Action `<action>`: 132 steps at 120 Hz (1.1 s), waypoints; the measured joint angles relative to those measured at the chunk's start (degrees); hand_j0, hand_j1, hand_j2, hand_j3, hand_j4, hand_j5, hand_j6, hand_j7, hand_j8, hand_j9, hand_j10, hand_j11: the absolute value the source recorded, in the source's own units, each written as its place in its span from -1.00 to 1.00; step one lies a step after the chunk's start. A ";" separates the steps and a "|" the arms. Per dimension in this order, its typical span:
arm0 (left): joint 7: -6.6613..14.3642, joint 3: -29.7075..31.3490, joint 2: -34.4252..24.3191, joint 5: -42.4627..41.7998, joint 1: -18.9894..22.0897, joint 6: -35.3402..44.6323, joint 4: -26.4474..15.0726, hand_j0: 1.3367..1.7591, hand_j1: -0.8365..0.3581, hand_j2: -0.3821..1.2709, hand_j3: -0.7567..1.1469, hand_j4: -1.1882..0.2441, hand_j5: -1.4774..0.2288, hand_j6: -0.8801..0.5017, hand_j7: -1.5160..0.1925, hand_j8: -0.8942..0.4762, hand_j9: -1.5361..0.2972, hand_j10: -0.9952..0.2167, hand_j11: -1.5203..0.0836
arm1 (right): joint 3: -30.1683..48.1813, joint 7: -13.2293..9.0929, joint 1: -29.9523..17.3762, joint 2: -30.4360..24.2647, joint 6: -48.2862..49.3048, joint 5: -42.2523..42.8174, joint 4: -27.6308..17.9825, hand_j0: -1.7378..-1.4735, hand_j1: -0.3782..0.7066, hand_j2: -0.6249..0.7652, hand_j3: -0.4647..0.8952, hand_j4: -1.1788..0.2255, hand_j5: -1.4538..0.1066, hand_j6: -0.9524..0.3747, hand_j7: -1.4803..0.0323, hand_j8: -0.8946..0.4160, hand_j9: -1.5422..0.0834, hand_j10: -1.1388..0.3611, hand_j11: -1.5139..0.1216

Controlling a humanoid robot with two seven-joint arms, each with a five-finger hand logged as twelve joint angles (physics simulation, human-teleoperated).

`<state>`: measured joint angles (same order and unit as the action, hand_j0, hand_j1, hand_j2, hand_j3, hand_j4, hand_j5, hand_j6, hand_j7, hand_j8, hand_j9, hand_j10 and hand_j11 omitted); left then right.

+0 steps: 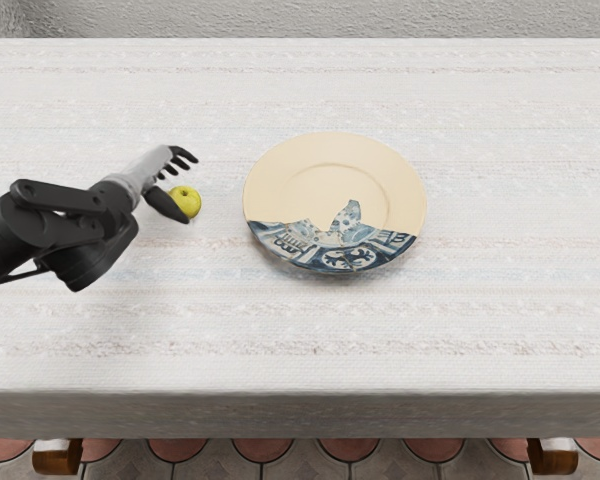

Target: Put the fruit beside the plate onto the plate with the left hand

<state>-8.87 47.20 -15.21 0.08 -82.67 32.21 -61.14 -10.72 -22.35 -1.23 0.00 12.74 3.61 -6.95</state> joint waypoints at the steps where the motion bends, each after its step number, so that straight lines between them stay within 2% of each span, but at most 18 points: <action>1: 0.01 0.00 0.04 0.00 0.14 0.00 0.04 0.52 0.28 -0.45 -0.20 0.17 0.20 -0.23 0.24 -0.20 0.18 0.07 0.33 | 0.00 0.00 0.00 0.00 0.00 0.00 0.00 -0.40 -0.95 -0.10 -0.32 0.68 0.86 0.44 0.96 0.37 0.90 0.52 0.85; 20: 0.05 0.00 1.55 0.00 0.76 0.07 0.41 0.52 0.24 -0.45 -0.20 0.14 0.17 -0.26 0.21 -0.24 0.15 0.03 0.29 | 0.00 0.00 0.00 0.00 0.00 0.00 0.00 -0.40 -0.95 -0.10 -0.32 0.68 0.86 0.44 0.96 0.37 0.90 0.52 0.85; 103: 0.15 -0.05 1.66 0.08 2.50 0.32 2.02 0.52 0.00 -0.42 -0.20 -0.07 -0.02 -0.45 0.01 -0.45 -0.05 -0.19 0.07 | 0.00 0.00 0.00 0.00 0.00 0.00 0.01 -0.40 -0.95 -0.10 -0.32 0.68 0.86 0.44 0.96 0.37 0.90 0.52 0.85; 132: 0.22 -0.03 1.91 0.06 2.43 0.31 1.98 0.51 0.05 -0.44 -0.20 -0.11 -0.05 -0.47 -0.03 -0.45 -0.09 -0.23 0.02 | 0.00 0.00 0.00 0.00 0.00 0.00 0.01 -0.40 -0.95 -0.10 -0.32 0.68 0.86 0.44 0.96 0.36 0.90 0.52 0.85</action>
<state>-8.65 47.17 -13.29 0.14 -80.24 32.51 -59.15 -10.72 -22.35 -1.23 0.00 12.74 3.60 -6.94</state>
